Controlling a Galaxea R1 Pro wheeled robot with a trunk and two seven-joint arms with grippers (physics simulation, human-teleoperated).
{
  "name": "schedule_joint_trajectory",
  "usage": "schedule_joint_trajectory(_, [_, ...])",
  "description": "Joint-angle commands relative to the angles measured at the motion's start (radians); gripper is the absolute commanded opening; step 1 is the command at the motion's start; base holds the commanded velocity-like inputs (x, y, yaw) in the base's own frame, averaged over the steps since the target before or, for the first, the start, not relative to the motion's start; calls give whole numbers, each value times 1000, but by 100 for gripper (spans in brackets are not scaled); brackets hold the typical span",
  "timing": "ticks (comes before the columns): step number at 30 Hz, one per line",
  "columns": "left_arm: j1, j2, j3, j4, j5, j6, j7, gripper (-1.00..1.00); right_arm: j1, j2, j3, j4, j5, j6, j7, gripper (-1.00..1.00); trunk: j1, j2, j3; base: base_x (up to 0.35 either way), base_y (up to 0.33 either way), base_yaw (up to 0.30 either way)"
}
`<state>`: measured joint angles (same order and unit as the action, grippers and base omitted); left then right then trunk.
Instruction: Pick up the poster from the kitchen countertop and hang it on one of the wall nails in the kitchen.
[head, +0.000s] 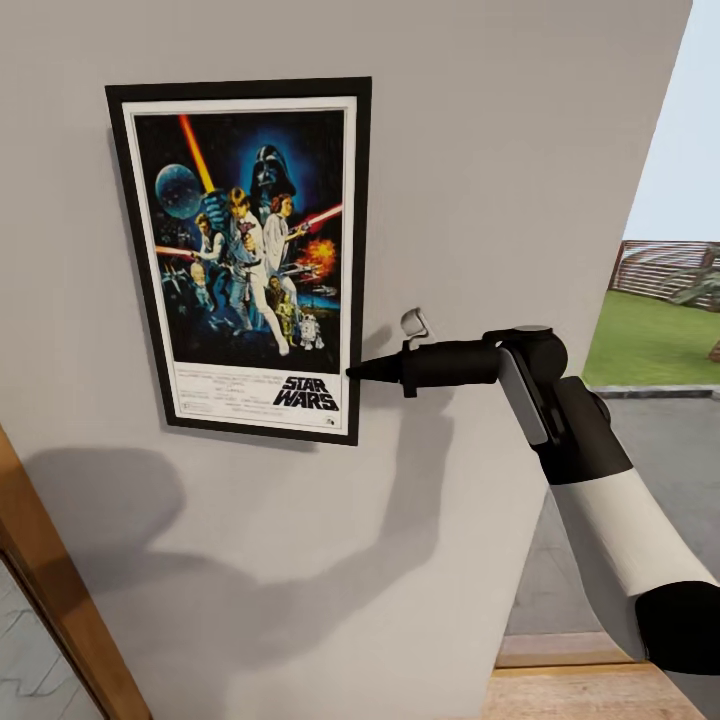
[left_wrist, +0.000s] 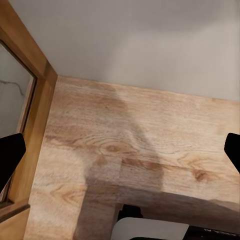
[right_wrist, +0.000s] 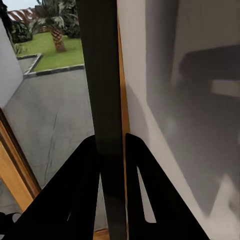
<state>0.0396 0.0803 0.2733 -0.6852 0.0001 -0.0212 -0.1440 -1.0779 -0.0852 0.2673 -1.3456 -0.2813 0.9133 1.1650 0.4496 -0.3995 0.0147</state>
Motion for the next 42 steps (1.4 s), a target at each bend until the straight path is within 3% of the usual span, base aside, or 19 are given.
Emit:
schedule_joint_trajectory(1, [0,0,4,0,0,-1,-6,100,0,-1,1,0,-6,7,2,-100,0,-1,0,0,0,0])
schedule_joint_trajectory(16, [0,0,3,0,0,-1,-6,100,0,-1,1,2,-6,7,1,-100,0,-1,0,107,0,0])
schedule_joint_trajectory(42, [0,-1,7,-1,-1,-5,-6,100,9,-1,-1,0,0,1,-2,-100,0,-1,0,2,0,0])
